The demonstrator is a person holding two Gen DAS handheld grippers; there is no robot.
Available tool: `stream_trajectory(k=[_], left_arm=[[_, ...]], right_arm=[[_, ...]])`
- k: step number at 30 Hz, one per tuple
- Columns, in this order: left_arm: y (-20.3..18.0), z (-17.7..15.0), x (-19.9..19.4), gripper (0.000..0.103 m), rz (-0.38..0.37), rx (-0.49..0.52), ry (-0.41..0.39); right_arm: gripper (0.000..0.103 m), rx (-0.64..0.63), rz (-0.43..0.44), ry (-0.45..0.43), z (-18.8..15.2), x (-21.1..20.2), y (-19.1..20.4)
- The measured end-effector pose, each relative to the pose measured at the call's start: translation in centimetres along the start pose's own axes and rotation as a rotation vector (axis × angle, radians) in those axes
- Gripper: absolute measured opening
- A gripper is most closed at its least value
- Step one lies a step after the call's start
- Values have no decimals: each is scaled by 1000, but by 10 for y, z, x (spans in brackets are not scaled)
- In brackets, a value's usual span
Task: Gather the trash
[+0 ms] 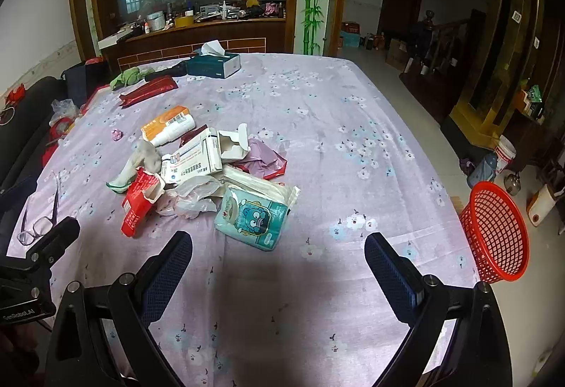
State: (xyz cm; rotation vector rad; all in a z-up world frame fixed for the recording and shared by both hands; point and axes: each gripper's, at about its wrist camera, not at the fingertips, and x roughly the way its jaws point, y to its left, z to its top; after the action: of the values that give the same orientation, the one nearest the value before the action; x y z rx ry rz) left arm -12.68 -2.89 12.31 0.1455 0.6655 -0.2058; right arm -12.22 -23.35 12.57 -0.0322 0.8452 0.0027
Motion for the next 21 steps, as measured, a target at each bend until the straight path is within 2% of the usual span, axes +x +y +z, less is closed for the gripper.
stream_trajectory(k=[21], left_arm=[[3,0,-2,103,-8,-3,-3]], right_arm=[[100,-1,18,15,2,5,6]])
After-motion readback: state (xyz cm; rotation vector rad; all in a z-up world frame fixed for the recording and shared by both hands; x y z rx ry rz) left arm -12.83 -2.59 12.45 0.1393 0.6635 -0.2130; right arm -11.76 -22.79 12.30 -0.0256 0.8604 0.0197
